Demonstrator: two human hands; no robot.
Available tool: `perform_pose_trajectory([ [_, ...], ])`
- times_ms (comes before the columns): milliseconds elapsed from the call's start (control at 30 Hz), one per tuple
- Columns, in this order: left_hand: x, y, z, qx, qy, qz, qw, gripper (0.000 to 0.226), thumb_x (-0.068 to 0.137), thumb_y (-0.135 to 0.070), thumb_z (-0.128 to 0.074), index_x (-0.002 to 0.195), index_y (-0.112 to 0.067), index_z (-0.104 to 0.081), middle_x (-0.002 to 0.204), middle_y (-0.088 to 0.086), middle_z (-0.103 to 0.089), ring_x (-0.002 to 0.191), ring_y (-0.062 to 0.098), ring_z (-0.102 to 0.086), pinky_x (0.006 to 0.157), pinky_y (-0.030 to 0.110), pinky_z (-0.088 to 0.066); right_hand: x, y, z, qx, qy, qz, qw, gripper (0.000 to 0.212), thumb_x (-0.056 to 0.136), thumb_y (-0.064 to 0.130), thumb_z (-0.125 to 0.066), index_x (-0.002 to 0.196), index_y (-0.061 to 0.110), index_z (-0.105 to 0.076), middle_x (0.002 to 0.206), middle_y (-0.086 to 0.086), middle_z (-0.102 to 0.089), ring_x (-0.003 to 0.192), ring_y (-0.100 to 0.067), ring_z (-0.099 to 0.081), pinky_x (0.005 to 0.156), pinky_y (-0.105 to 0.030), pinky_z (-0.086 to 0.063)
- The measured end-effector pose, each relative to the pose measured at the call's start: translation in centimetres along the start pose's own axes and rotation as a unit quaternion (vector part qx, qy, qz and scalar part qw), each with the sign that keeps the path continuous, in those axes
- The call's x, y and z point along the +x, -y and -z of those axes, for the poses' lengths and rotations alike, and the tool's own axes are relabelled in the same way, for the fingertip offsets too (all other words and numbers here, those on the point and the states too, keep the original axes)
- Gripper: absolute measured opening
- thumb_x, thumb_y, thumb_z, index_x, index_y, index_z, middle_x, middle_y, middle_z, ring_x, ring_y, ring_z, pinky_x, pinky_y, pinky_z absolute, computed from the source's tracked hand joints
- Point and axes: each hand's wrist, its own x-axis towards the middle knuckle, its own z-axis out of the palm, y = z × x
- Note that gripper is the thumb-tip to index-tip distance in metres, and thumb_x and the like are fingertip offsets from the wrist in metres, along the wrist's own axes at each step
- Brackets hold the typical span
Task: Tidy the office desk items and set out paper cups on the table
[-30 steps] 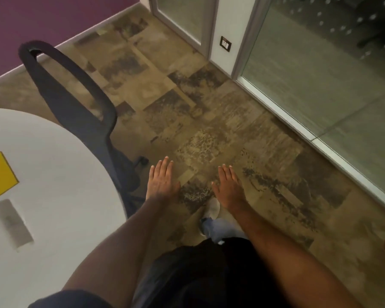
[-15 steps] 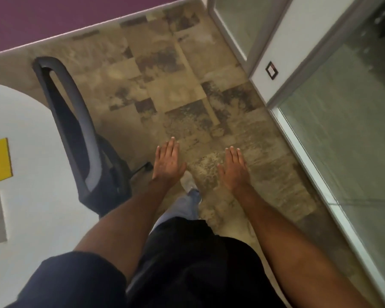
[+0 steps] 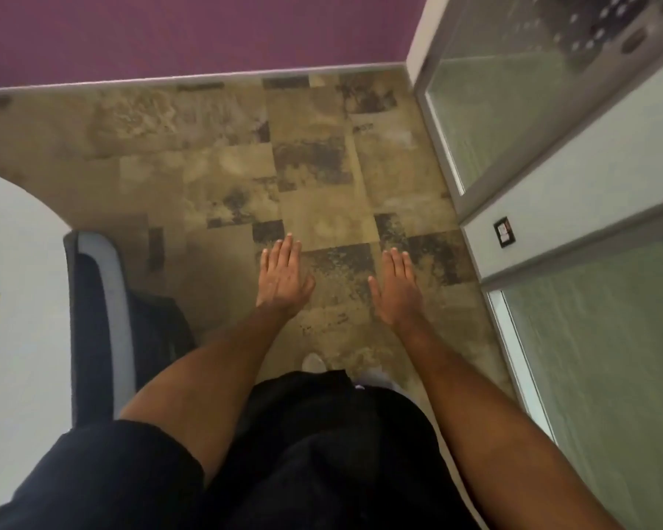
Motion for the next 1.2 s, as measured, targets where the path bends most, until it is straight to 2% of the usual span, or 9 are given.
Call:
perform_pose_trajectory([
  [367,14.5,11.2,6.8,-0.022,-0.079,0.188,0.979,0.076,0.097,-0.047,-0.045,0.159,-0.011,-0.02,0.169,0.008,-0.013,0.156,0.027,-0.011,0.127,0.047,-0.008,24.4,13.3,4.1,-0.095,0.017,0.192,0.977,0.068,0.105,0.045,-0.035,0.162,0.013,-0.016,0.171,-0.005,-0.011,0.158,-0.024,-0.005,0.127,-0.04,-0.013],
  [567,21.7,16.4,10.7,-0.043,-0.095,0.3,0.948,0.076,0.097,-0.045,-0.046,0.159,-0.012,-0.019,0.169,0.007,-0.011,0.156,0.026,-0.009,0.128,0.046,-0.005,35.9,22.4,5.6,-0.102,0.057,0.286,0.951,0.069,0.105,0.045,-0.035,0.163,0.014,-0.012,0.171,-0.004,-0.007,0.158,-0.024,-0.003,0.128,-0.041,-0.012],
  [700,25.2,19.8,13.2,-0.045,-0.114,0.37,0.921,0.074,0.098,-0.046,-0.044,0.159,-0.012,-0.021,0.169,0.007,-0.012,0.156,0.026,-0.01,0.127,0.047,-0.005,42.5,29.0,6.3,-0.13,0.069,0.359,0.922,0.069,0.106,0.047,-0.033,0.163,0.015,-0.012,0.171,-0.004,-0.007,0.158,-0.024,-0.003,0.127,-0.043,-0.014],
  [933,28.5,26.2,16.8,-0.064,-0.122,0.463,0.876,0.072,0.1,-0.049,-0.038,0.16,-0.013,-0.018,0.169,0.006,-0.008,0.157,0.026,-0.007,0.128,0.048,-0.002,50.0,40.5,6.5,-0.168,0.09,0.456,0.869,0.07,0.105,0.049,-0.033,0.163,0.015,-0.014,0.171,-0.004,-0.009,0.158,-0.024,-0.005,0.127,-0.042,-0.016],
  [1200,29.2,35.4,19.1,-0.082,-0.146,0.556,0.814,0.07,0.101,-0.052,-0.031,0.16,-0.017,-0.016,0.17,0.005,-0.006,0.157,0.027,-0.005,0.128,0.048,-0.001,54.2,54.5,3.9,-0.202,0.105,0.543,0.808,0.071,0.105,0.049,-0.033,0.163,0.015,-0.012,0.171,-0.004,-0.008,0.158,-0.023,-0.004,0.128,-0.04,-0.013],
])
